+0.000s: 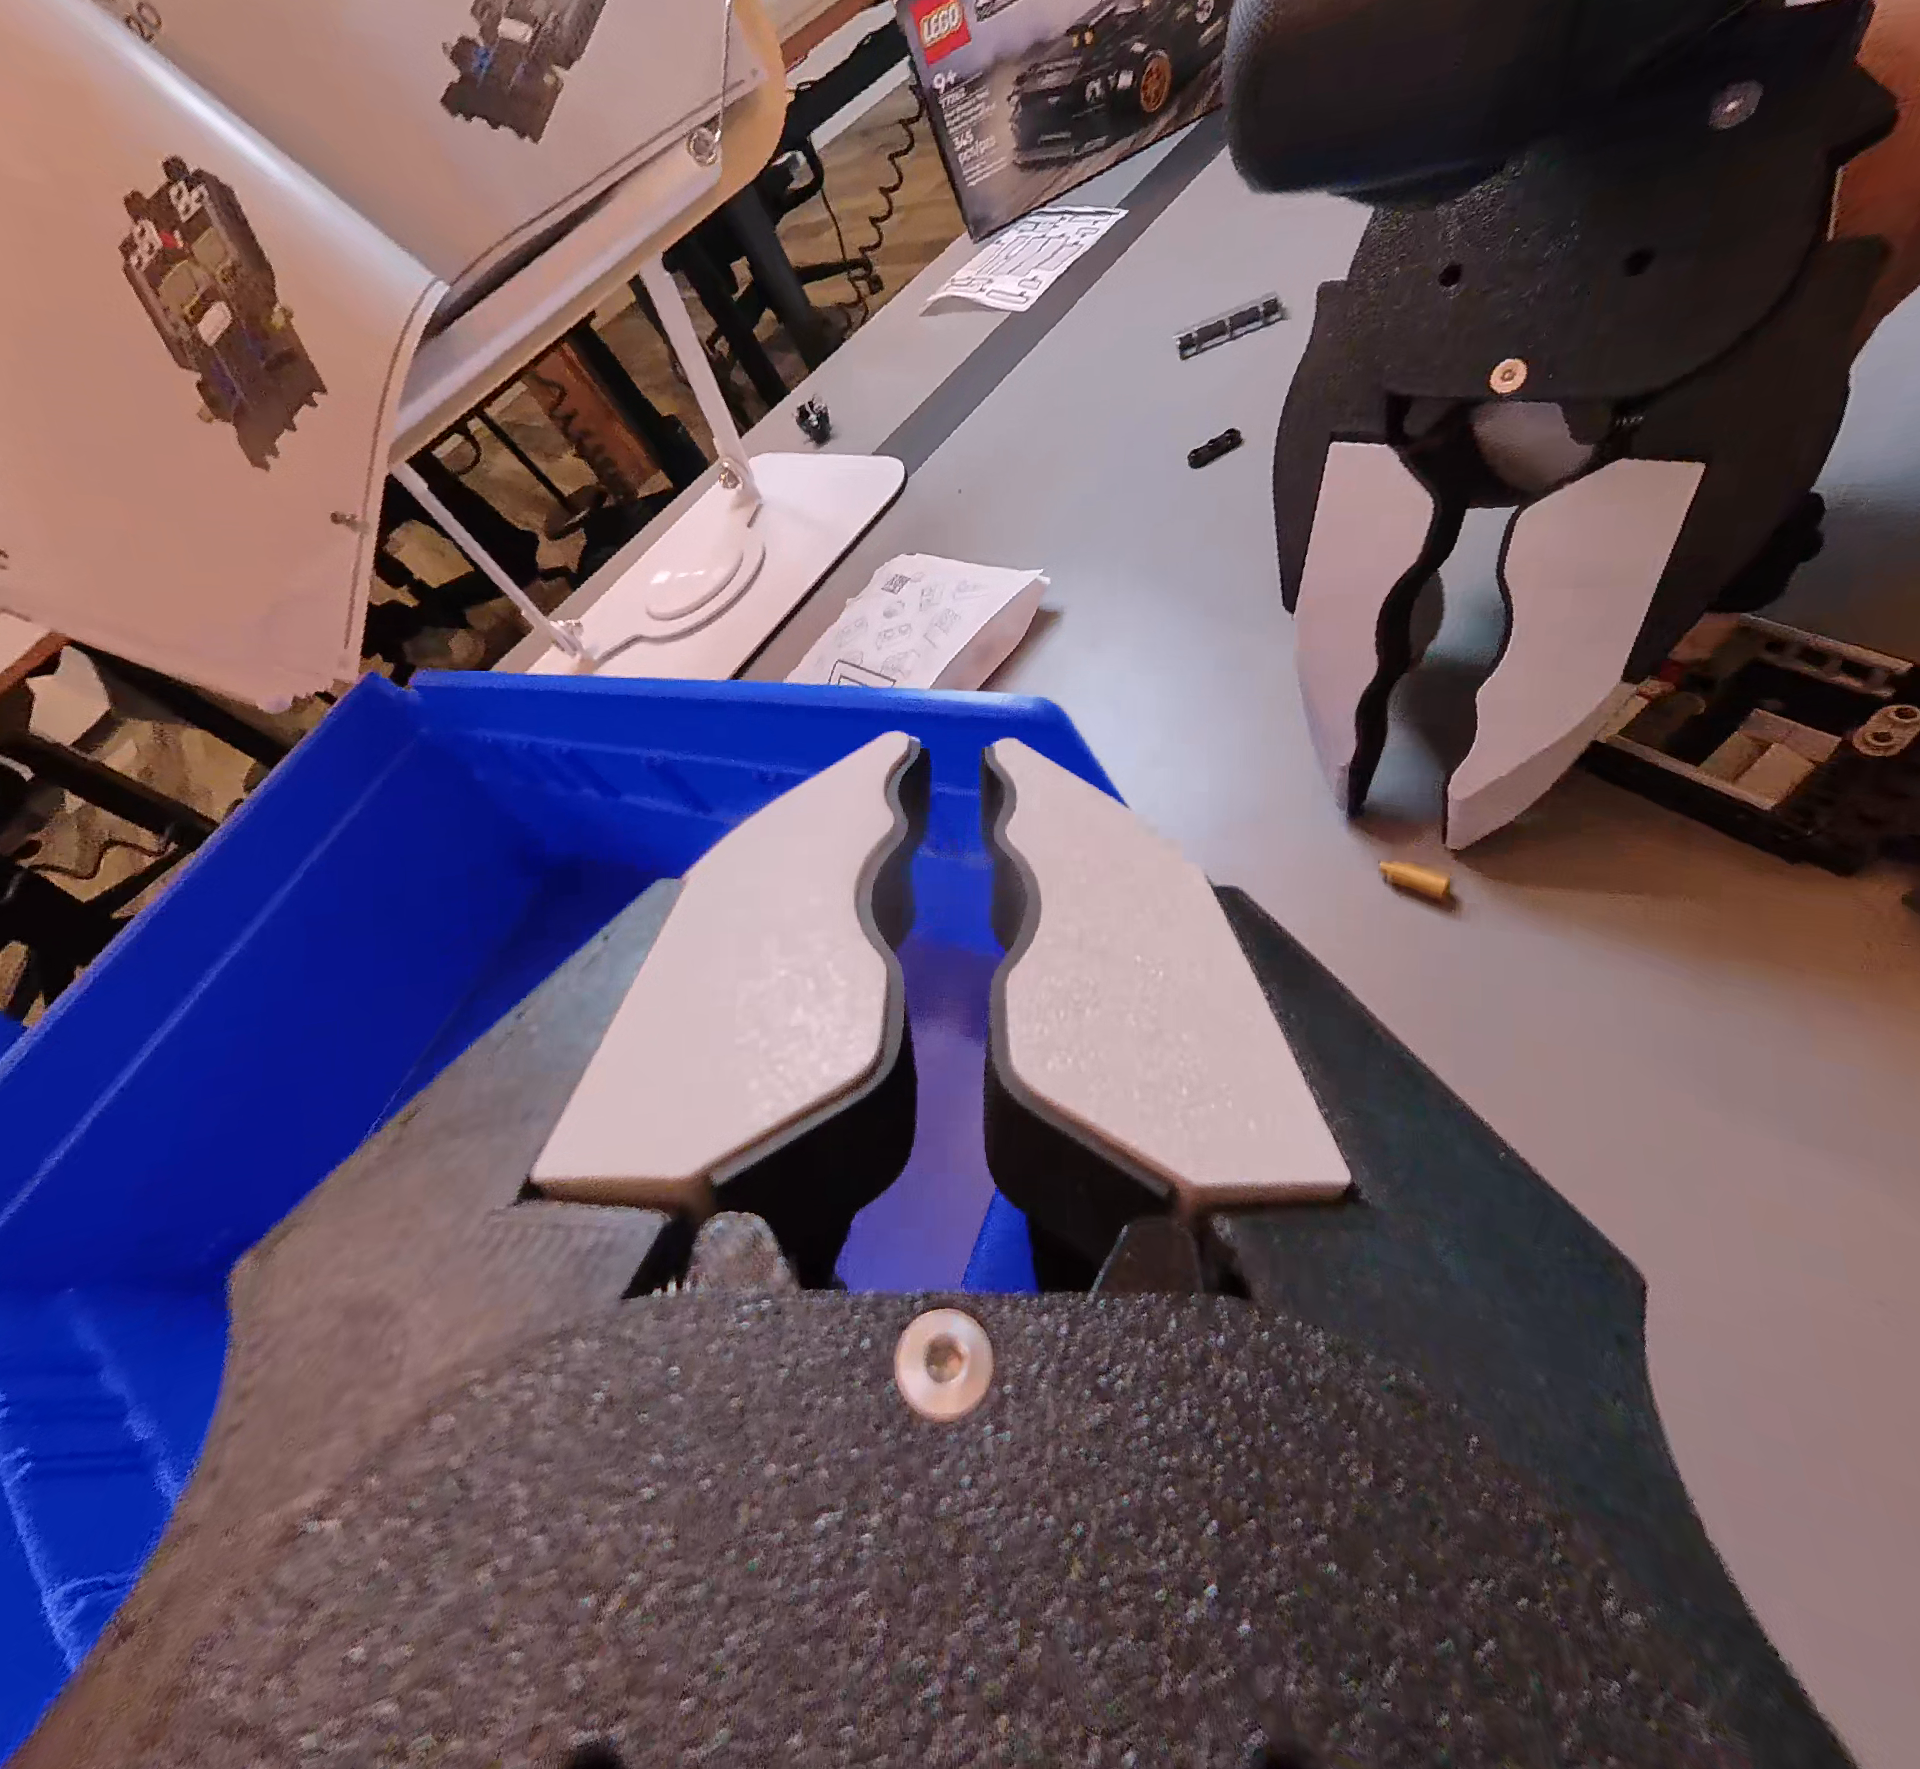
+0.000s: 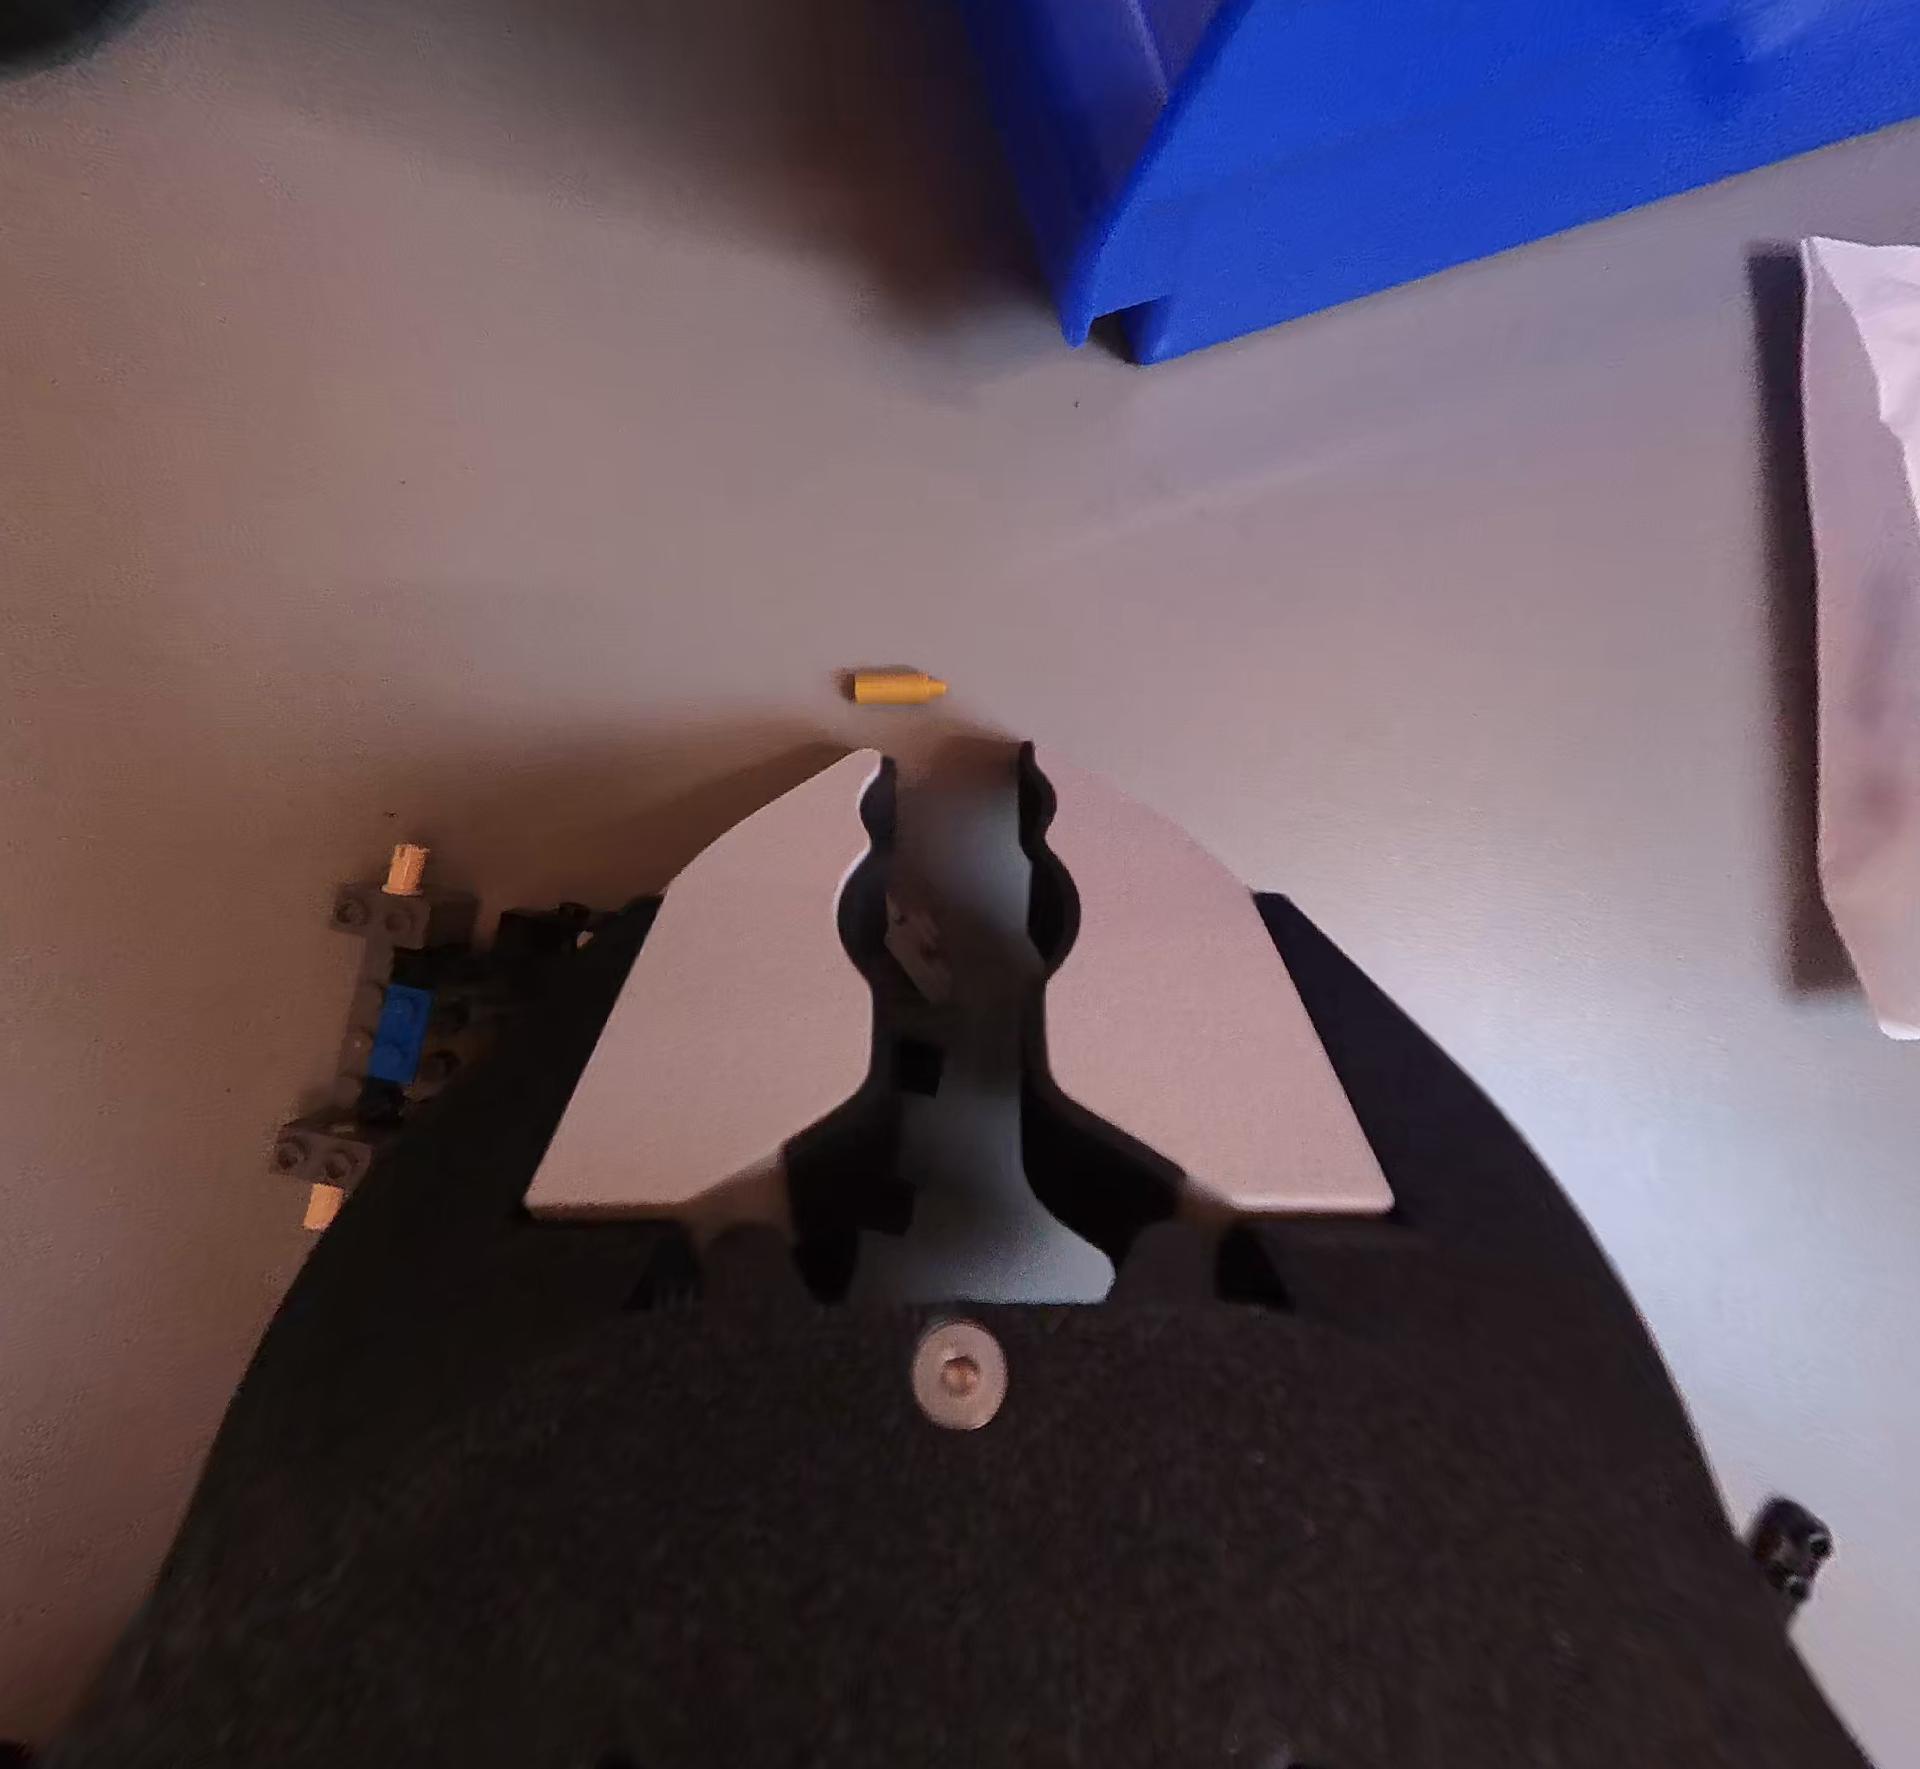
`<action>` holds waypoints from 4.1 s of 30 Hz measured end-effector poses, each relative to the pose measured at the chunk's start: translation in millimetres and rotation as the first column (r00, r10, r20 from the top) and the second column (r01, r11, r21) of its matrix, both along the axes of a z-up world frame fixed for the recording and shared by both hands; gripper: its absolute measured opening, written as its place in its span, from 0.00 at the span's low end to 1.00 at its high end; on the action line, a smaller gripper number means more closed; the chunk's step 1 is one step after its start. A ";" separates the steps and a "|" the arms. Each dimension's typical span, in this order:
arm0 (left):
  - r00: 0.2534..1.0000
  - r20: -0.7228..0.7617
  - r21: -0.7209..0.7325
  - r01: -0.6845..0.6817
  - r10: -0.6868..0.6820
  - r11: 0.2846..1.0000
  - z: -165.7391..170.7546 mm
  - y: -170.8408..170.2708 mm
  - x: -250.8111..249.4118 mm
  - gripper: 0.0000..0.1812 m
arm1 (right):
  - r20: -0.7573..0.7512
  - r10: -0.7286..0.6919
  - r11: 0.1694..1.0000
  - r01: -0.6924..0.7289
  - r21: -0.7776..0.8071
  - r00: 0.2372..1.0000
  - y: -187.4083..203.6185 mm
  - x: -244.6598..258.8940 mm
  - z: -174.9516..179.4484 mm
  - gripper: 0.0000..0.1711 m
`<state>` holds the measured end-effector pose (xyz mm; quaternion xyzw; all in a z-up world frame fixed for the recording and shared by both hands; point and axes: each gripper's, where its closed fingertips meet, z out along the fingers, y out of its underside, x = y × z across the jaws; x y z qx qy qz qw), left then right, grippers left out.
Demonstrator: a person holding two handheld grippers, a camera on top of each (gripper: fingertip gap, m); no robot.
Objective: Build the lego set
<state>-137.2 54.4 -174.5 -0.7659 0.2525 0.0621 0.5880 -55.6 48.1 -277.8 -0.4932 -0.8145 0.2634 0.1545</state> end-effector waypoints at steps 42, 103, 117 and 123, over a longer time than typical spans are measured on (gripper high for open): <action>0.970 -0.195 0.296 0.200 -0.146 0.934 45.4 -21.8 55.7 0.03 | -0.333 -0.361 0.555 -0.086 -0.828 0.871 -13.7 6.9 142.8 0.15; 0.862 0.152 -0.007 0.490 -0.483 0.872 12.5 -44.7 105.3 0.05 | -0.592 0.048 0.999 -0.027 0.043 0.805 -41.4 21.8 115.4 0.09; 0.848 -0.166 -0.114 0.491 -0.504 0.864 -14.2 -51.2 113.4 0.05 | -0.470 0.218 0.953 -0.081 0.293 0.855 -47.7 25.2 88.0 0.04; 0.879 0.022 -0.155 0.474 -0.477 0.867 -16.3 -42.8 104.7 0.05 | -0.581 0.229 0.954 -0.062 0.293 0.781 -44.3 24.4 105.6 0.03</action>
